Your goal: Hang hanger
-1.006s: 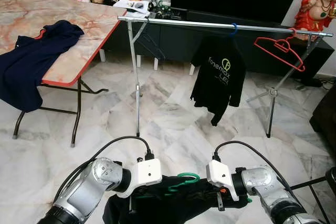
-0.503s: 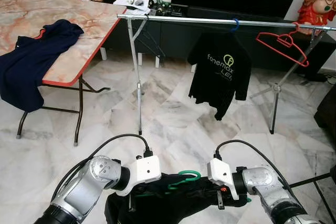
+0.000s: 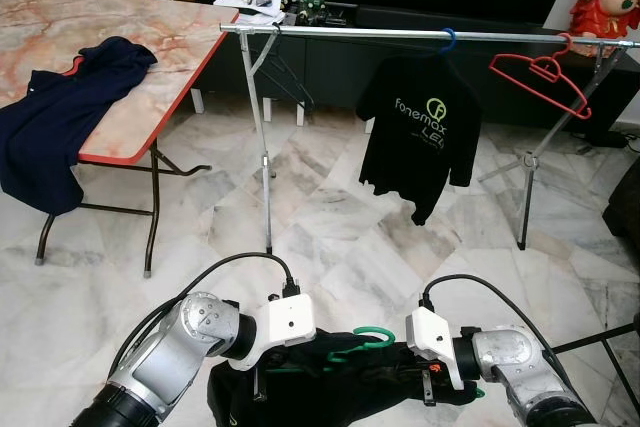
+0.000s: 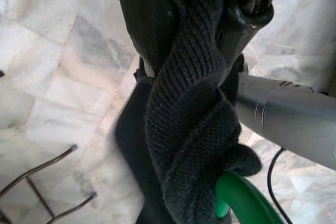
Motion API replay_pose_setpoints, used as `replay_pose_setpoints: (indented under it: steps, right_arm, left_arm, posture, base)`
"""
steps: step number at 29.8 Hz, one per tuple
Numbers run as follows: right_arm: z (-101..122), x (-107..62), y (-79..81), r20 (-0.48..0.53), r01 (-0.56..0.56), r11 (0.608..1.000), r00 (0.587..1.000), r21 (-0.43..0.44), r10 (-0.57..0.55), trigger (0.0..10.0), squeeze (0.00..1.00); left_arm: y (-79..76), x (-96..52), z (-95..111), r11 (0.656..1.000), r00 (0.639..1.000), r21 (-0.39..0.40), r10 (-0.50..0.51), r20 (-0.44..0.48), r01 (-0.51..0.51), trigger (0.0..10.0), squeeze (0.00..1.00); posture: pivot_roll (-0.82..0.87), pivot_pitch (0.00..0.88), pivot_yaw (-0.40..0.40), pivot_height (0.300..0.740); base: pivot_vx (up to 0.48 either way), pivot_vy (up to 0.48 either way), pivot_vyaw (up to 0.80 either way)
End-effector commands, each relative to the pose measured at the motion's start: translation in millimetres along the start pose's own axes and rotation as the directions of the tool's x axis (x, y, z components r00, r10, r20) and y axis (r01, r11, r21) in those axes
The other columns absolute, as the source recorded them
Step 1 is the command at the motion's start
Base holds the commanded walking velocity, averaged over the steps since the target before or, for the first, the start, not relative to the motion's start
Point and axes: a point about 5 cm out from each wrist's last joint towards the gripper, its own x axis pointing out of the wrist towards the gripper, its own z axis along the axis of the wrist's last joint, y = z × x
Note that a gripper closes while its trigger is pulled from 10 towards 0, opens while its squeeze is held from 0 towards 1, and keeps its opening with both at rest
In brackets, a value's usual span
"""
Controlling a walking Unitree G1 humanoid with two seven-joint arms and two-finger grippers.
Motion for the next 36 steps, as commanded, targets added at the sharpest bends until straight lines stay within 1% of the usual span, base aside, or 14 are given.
replay_pose_setpoints:
  steps: [1, 9, 12, 16, 17, 18, 21, 22, 23, 24, 28, 30, 33, 36]
  right_arm:
    - [1, -1.2, -2.7, -0.019, 0.005, 1.0, 1.0, -0.009, -0.005, 0.0, 0.0]
    - [-6, -6.5, -3.4, -0.115, 0.028, 0.998, 0.993, -0.047, -0.034, 0.0, 0.0]
    - [-10, -11.0, -6.3, -0.158, 0.093, 0.993, 0.982, -0.072, -0.103, 0.0, 0.0]
    - [-10, -14.8, -10.5, -0.148, 0.158, 0.985, 0.975, -0.073, -0.168, 0.0, 0.0]
    - [-9, -16.2, -12.0, -0.139, 0.183, 0.981, 0.972, -0.071, -0.192, 0.0, 0.0]
    - [-10, -19.2, -14.7, -0.125, 0.239, 0.97, 0.962, -0.054, -0.244, 0.0, 0.0]
    - [-10, -20.6, -15.8, -0.119, 0.269, 0.962, 0.955, -0.05, -0.273, 0.0, 0.0]
    - [-11, -21.0, -15.7, -0.116, 0.281, 0.959, 0.952, -0.044, -0.285, 0.0, 0.0]
    - [-13, -21.8, -15.2, -0.109, 0.298, 0.954, 0.948, -0.037, -0.3, 0.0, 0.0]
    - [-13, -21.8, -15.2, -0.109, 0.298, 0.954, 0.948, -0.037, -0.3, 0.0, 0.0]
    - [-11, -22.1, -16.3, -0.098, 0.315, 0.948, 0.943, -0.043, -0.317, 0.0, 0.0]
    - [-7, -21.6, -19.9, -0.083, 0.332, 0.942, 0.938, -0.05, -0.335, 0.0, 0.0]
    - [-4, -20.4, -21.0, -0.074, 0.331, 0.942, 0.94, -0.059, -0.334, 0.0, 0.0]
    - [-1, -19.3, -21.8, -0.07, 0.322, 0.944, 0.942, -0.074, -0.327, 0.0, 0.0]
  left_arm:
    - [2.7, -6.8, 4, 1.0, 1.0, 0.0, 0.013, 0.024, -0.013, 10.0, 1.0]
    - [3.5, -17.7, -2, 1.0, 1.0, -0.006, 0.024, 0.003, -0.024, 10.0, 1.0]
    - [3.2, -22.7, -10, 0.999, 0.999, -0.017, 0.042, -0.033, -0.043, 10.0, 1.0]
    - [3.3, -24.6, -13, 0.998, 0.997, -0.021, 0.057, -0.044, -0.058, 10.0, 1.0]
    - [3.0, -24.7, -16, 0.997, 0.996, -0.026, 0.067, -0.05, -0.069, 10.0, 1.0]
    - [4.7, -22.9, -27, 0.99, 0.987, -0.016, 0.136, -0.083, -0.138, 10.0, 1.0]
    - [6.2, -21.5, -34, 0.981, 0.977, -0.017, 0.188, -0.103, -0.191, 10.0, 1.0]
    - [7.9, -20.2, -38, 0.971, 0.967, -0.026, 0.232, -0.106, -0.236, 10.0, 0.13]
    - [11.7, -16.4, -45, 0.941, 0.938, -0.056, 0.325, -0.121, -0.333, 10.0, 0.0]
    - [11.7, -16.4, -45, 0.941, 0.938, -0.056, 0.325, -0.121, -0.333, 10.0, 0.0]
    - [13.9, -8.7, -53, 0.9, 0.898, -0.087, 0.41, -0.16, -0.427, 10.0, 0.0]
    - [14.0, 0.9, -65, 0.857, 0.857, -0.133, 0.464, -0.224, -0.498, 10.0, 0.0]
    - [13.8, 8.0, -74, 0.823, 0.83, -0.176, 0.488, -0.268, -0.541, 10.0, 0.0]
    - [9.2, 17.4, -76, 0.811, 0.833, -0.23, 0.468, -0.296, -0.537, 10.0, 0.0]
  posture:
    - [0.07, 0.089, -0.071, 0.74]
    - [0.06, 0.069, -0.073, 0.74]
    - [0.04, 0.06, -0.072, 0.74]
    - [0.04, 0.053, -0.072, 0.74]
    - [0.04, 0.052, -0.072, 0.74]
    - [0.04, 0.046, -0.07, 0.74]
    - [0.03, 0.042, -0.07, 0.74]
    - [0.03, 0.037, -0.066, 0.74]
    - [0.03, 0.037, -0.063, 0.74]
    - [0.03, 0.037, -0.063, 0.74]
    - [0.03, 0.043, -0.056, 0.74]
    - [0.02, 0.048, -0.054, 0.74]
    - [0.02, 0.051, -0.055, 0.74]
    - [0.01, 0.057, -0.062, 0.74]
  base:
    - [0.0, 0.0, 0.0]
    - [0.0, 0.0, 0.0]
    - [0.0, 0.0, 0.0]
    - [0.0, 0.0, 0.0]
    - [0.0, 0.0, 0.0]
    - [0.0, 0.0, 0.0]
    - [0.0, 0.0, 0.0]
    - [0.0, 0.0, 0.0]
    - [0.0, 0.0, 0.0]
    - [0.0, 0.0, 0.0]
    - [0.0, 0.0, 0.0]
    - [0.0, 0.0, 0.0]
    - [0.0, 0.0, 0.0]
    - [0.0, 0.0, 0.0]
